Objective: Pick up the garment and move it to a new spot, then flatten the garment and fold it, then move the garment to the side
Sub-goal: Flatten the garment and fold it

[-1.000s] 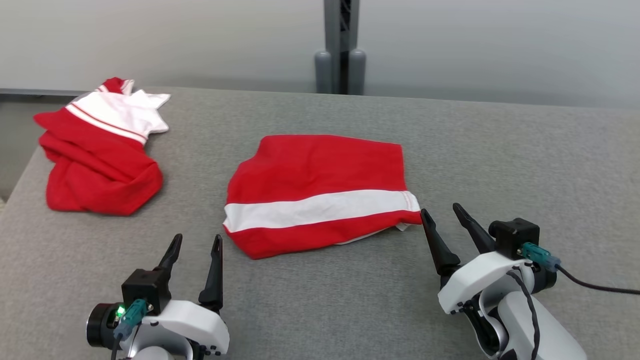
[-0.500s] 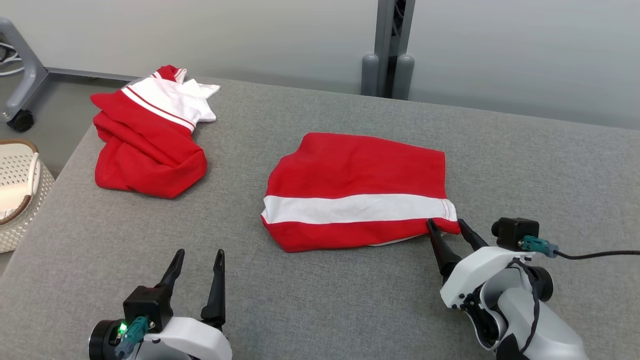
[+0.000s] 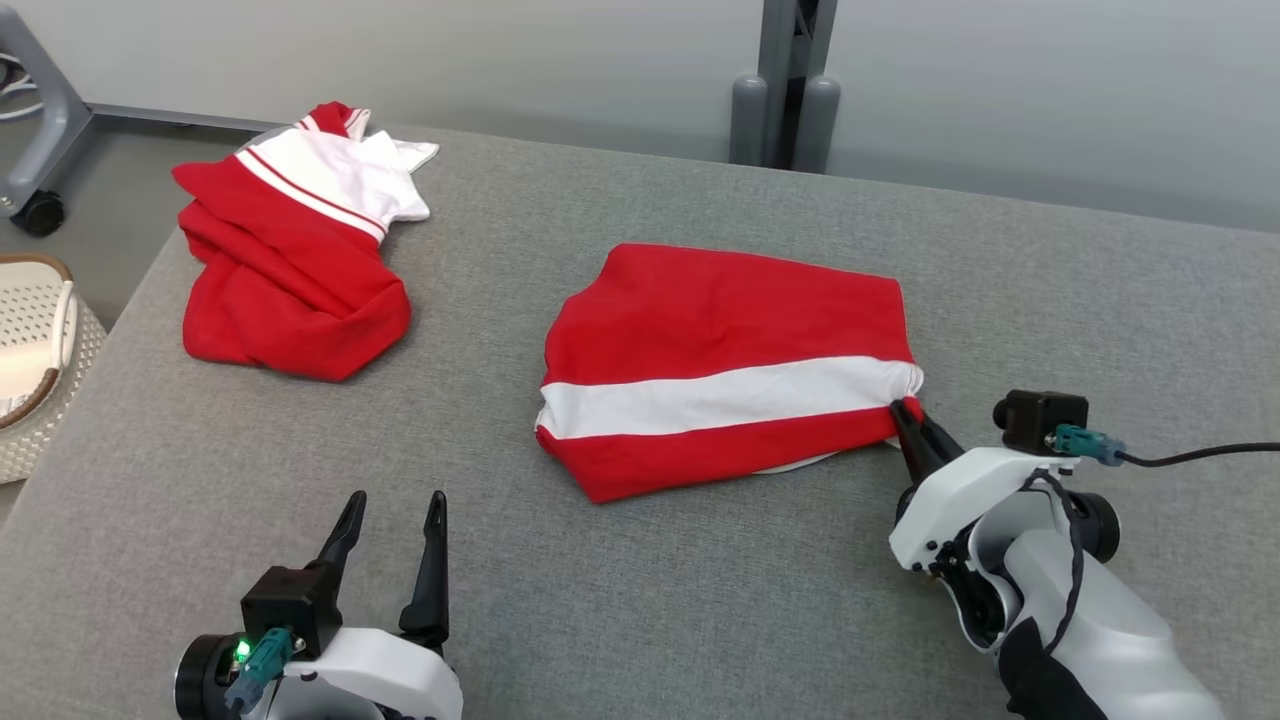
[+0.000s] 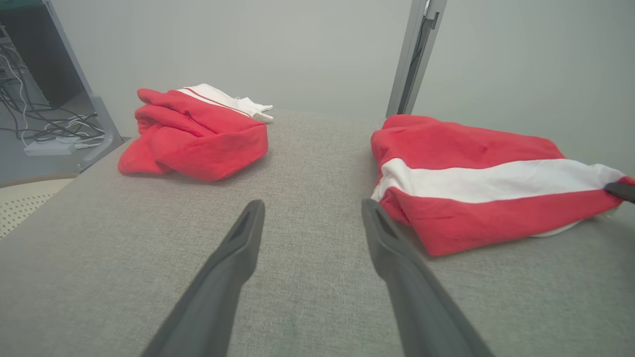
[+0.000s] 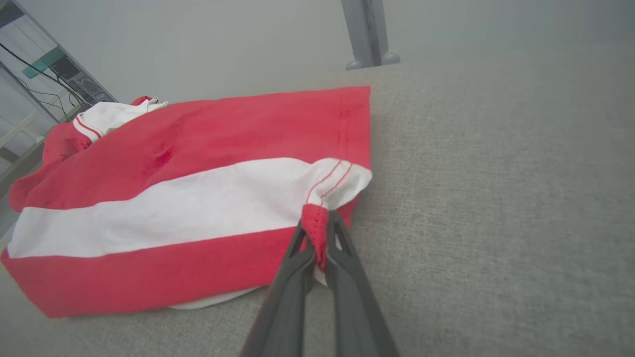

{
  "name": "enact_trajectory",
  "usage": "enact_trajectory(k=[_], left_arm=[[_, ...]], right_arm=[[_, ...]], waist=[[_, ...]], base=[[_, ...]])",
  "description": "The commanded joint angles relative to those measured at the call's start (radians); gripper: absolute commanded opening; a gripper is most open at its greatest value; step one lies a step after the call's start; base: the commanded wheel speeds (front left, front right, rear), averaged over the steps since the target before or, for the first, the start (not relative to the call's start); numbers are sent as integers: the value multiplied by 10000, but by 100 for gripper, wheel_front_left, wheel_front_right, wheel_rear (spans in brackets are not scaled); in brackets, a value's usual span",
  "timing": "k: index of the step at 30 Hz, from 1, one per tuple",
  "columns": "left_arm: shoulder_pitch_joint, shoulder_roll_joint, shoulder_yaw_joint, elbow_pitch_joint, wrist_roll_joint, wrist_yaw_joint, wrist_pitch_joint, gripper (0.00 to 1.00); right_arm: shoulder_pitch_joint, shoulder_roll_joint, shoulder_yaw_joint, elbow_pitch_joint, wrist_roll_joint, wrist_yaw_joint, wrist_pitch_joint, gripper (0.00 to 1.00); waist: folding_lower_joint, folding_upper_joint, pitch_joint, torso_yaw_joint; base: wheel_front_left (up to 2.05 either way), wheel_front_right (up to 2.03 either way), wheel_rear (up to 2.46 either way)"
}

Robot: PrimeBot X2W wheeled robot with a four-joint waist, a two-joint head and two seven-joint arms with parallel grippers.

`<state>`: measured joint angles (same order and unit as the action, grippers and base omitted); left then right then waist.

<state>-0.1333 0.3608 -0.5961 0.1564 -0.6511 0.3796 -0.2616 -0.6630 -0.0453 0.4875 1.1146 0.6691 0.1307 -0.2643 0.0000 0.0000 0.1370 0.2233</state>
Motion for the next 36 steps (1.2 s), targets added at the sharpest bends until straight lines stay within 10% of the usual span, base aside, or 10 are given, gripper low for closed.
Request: enact_trajectory(k=[1, 29, 30, 32, 33, 36], left_arm=[[-135, 22, 85, -11, 2, 18, -47, 100], [-21, 13, 371, -44, -42, -193, -48, 100], [-22, 25, 376, -56, -45, -186, -48, 100], [-21, 46, 372, -67, -39, -163, -48, 100], [-24, 46, 373, -85, -38, -162, -48, 100], [-8, 20, 417, -143, -58, -188, -48, 100]], right_arm=[[-94, -96, -190, -18, -125, 1, -5, 0], [1322, -98, -3212, -836, -3022, 1, -5, 2], [1385, -92, -3272, -869, -3106, 1, -5, 32], [1465, -89, -3327, -981, -3104, 1, -5, 52], [1501, -88, -3305, -1067, -3079, 1, -7, 96], [1643, -86, -3319, -1351, -3281, 1, -5, 100]], waist=[[0, 0, 18, -82], [0, 0, 51, -1531], [0, 0, 50, -1560], [0, 0, 41, -1620], [0, 0, 34, -1655], [0, 0, 7, -1780]], base=[[0, 0, 0], [0, 0, 0], [0, 0, 0], [0, 0, 0], [0, 0, 0], [0, 0, 0]])
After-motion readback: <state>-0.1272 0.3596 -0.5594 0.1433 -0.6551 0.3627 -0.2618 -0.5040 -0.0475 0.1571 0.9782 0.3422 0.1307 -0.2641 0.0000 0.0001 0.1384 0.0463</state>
